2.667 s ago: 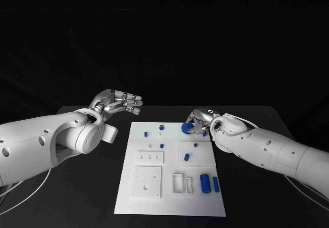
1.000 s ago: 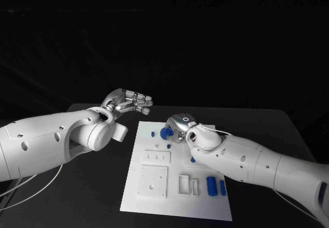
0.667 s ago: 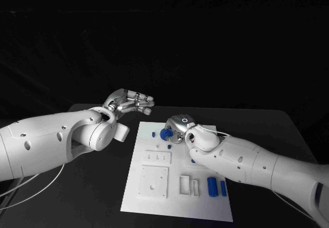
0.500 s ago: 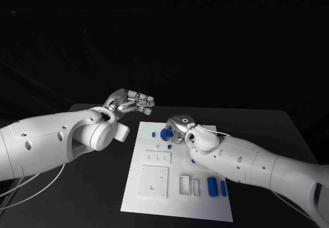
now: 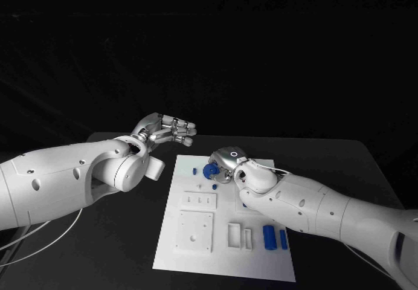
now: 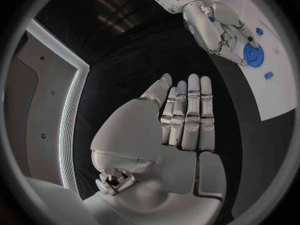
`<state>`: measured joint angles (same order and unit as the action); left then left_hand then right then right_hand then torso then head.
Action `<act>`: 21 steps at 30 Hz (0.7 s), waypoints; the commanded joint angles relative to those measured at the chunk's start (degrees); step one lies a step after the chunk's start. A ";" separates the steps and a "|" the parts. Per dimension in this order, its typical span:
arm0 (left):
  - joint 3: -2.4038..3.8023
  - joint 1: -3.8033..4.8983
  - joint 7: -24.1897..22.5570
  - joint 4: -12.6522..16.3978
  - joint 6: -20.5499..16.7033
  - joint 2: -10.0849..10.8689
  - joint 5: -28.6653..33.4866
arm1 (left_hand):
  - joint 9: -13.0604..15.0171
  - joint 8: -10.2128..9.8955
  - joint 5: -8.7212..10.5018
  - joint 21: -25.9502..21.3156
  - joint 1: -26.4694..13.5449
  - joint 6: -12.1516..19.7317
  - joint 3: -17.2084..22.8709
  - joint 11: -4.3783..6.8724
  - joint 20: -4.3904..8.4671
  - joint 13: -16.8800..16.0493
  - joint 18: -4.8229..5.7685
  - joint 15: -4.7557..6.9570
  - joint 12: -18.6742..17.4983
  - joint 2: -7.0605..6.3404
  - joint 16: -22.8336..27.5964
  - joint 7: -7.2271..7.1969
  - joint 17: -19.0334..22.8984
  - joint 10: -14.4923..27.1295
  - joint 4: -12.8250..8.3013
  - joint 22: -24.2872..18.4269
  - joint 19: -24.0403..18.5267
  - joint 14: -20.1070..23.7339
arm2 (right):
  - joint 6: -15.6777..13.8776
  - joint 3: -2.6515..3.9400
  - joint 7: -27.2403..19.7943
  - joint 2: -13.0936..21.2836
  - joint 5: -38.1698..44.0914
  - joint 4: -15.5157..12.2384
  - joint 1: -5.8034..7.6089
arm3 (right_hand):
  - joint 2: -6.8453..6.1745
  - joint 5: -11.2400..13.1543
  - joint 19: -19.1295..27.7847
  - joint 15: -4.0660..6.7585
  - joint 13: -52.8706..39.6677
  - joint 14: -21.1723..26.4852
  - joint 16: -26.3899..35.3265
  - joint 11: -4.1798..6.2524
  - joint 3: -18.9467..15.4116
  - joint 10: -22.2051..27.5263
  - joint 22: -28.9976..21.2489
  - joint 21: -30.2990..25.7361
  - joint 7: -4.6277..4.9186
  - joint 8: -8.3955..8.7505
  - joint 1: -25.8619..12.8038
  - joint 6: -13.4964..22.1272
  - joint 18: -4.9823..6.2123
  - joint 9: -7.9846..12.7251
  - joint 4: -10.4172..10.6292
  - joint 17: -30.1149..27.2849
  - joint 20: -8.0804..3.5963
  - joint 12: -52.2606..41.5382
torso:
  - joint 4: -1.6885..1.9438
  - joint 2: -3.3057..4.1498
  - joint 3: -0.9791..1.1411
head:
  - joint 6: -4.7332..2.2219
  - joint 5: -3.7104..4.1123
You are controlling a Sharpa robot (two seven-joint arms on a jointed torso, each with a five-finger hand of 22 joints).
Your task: Assemble the parts on the task board
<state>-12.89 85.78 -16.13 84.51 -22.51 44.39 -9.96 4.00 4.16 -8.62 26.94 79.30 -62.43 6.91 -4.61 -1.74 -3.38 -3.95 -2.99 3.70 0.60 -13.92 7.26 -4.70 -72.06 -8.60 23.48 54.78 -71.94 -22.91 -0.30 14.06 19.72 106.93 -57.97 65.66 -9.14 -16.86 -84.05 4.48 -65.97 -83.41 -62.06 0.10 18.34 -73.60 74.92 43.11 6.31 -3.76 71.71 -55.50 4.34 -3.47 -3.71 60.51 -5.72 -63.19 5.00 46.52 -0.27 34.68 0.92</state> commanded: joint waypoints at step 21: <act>0.03 0.10 0.16 0.00 1.41 -0.11 0.15 | 0.01 -0.29 0.28 -5.81 -1.56 1.66 0.48 -0.29 -0.40 -0.04 0.53 -0.24 -0.16 -1.42 0.18 -0.01 0.02 1.30 7.34 -5.08 4.06 0.42 | 2.29 -0.06 -1.80 1.48 -5.32 -0.71 -0.05 | 0.54 -3.07 -2.13 -0.25 -0.59 0.11 -0.51 0.17 4.02 0.08 5.34 1.07 -0.36 0.23 -8.53 -3.59 0.36 -0.09 5.66 0.62 0.32 -0.86 | -0.02 0.03 0.02 | 0.27 0.09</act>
<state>-12.90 85.78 -15.86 84.47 -22.04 44.37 -9.90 4.00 4.16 -8.23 21.45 77.90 -61.10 7.36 -4.92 -2.17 -3.38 -3.95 -3.19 3.70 -0.28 -13.92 7.15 -4.70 -71.14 -1.53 18.41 58.49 -71.74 -21.57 -0.34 13.20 21.09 102.76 -58.54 65.65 -8.63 -20.09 -84.04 4.48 -66.54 -83.41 -62.30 0.19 22.19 -73.52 74.91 43.99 5.93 -3.47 63.61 -58.84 4.35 -3.51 1.99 61.11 -5.72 -63.70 4.94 46.55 -0.25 34.88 0.97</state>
